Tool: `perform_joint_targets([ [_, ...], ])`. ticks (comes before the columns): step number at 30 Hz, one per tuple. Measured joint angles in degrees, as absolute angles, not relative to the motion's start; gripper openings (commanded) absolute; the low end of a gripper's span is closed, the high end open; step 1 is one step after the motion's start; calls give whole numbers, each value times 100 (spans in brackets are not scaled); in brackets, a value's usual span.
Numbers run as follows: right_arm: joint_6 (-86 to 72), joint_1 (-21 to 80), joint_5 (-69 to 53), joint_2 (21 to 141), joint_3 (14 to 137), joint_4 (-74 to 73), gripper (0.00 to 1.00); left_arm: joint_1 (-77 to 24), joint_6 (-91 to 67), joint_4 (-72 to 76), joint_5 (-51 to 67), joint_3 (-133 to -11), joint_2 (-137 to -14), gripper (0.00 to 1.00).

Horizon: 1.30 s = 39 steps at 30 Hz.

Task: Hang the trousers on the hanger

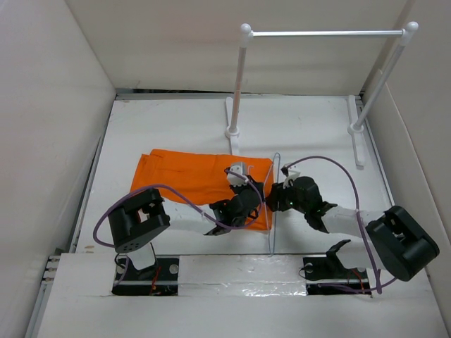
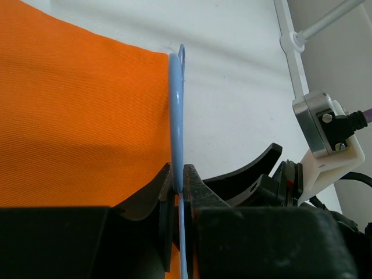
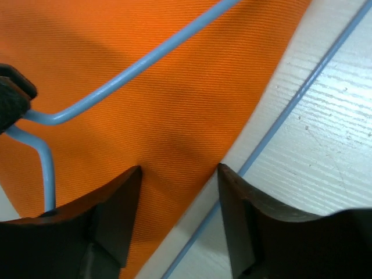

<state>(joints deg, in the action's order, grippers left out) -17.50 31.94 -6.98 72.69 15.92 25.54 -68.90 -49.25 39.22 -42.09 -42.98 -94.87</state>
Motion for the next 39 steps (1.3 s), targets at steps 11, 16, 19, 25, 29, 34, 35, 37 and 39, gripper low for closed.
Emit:
perform_joint_targets([
  [11, -1887, 3092, -626, 7247, 1511, 2742, 0, -6678, -4619, 4071, -4355, -4244, -9489, 0],
  [16, -1815, 2827, -692, 6246, 1365, 2370, 0, -6473, -4228, 4154, -4565, -4195, -9474, 0],
  [19, -1726, 2346, -753, 5572, 1308, 1992, 0, -6372, -4014, 4226, -4668, -4082, -9382, 0],
  [25, -1597, 1334, -878, 4368, 1291, 1205, 0, -6324, -3723, 4263, -4821, -3815, -9096, 0],
  [29, -1448, 786, -1011, 4045, 1319, 794, 0, -6324, -3577, 4257, -4845, -3616, -8864, 0],
  [34, -1315, 158, -1343, 4397, 1337, 722, 0, -6324, -3275, 4115, -4790, -3426, -8464, 0],
  [35, -1293, 73, -1398, 4508, 1337, 725, 0, -6324, -3218, 4045, -4779, -3420, -8399, 0],
  [37, -1271, -38, -1483, 4674, 1337, 727, 0, -6324, -3122, 3907, -4748, -3420, -8287, 0],
  [39, -1256, -99, -1546, 4755, 1337, 742, 0, -6326, -3020, 3800, -4683, -3420, -8178, 0],
])
